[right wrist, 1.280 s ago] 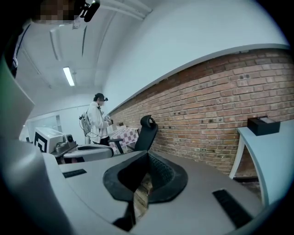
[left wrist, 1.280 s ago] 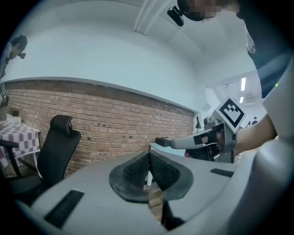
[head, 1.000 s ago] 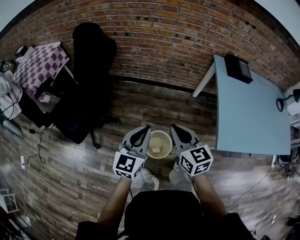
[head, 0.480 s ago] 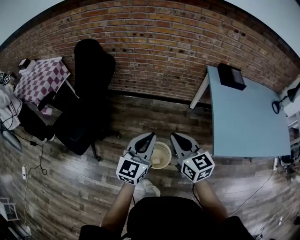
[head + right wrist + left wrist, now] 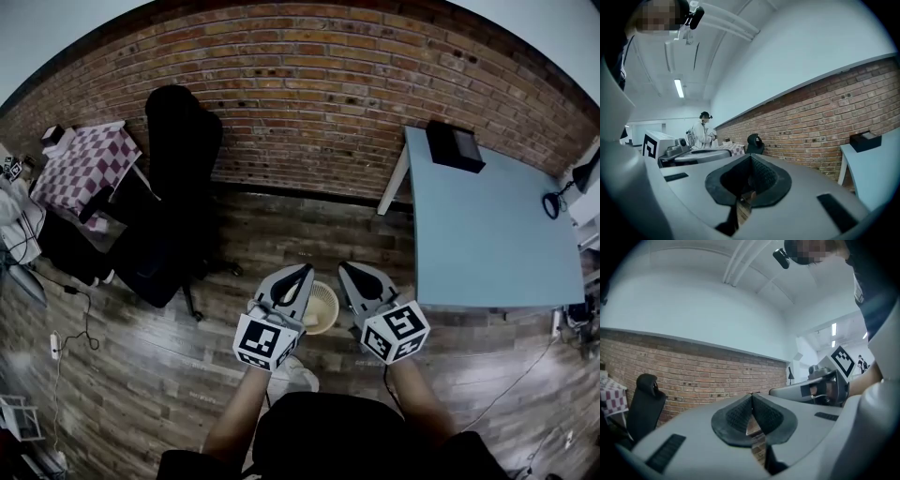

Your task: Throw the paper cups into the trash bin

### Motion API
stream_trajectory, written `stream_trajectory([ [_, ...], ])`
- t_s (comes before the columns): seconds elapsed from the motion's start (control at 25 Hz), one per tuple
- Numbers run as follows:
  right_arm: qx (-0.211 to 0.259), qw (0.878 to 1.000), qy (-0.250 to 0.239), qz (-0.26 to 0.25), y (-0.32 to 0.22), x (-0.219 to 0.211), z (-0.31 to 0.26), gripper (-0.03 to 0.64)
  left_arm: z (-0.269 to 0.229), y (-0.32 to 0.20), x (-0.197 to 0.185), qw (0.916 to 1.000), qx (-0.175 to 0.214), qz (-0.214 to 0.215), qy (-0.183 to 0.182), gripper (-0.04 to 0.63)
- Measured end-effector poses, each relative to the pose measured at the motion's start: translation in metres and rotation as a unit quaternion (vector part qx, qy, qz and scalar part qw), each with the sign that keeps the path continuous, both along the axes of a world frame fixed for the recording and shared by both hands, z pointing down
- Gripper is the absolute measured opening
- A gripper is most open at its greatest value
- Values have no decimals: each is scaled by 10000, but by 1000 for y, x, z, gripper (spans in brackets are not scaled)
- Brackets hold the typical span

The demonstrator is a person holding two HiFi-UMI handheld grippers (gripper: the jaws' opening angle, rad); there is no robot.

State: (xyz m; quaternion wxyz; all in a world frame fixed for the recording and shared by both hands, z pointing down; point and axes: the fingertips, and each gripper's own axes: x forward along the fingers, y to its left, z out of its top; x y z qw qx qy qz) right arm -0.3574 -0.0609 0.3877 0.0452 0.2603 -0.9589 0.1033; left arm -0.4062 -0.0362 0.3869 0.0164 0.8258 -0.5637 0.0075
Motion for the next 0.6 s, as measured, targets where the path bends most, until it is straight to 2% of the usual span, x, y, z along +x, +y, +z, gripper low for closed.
stream_trajectory([
  [0.08,23,10000,-33,-2,3,10,-3,3,-6,1,12,9999,24,-65,-118,9],
  [0.6,146,9996,-260,-5,33,91,-26,4,-33,26,100,9997,214,45,93,9],
])
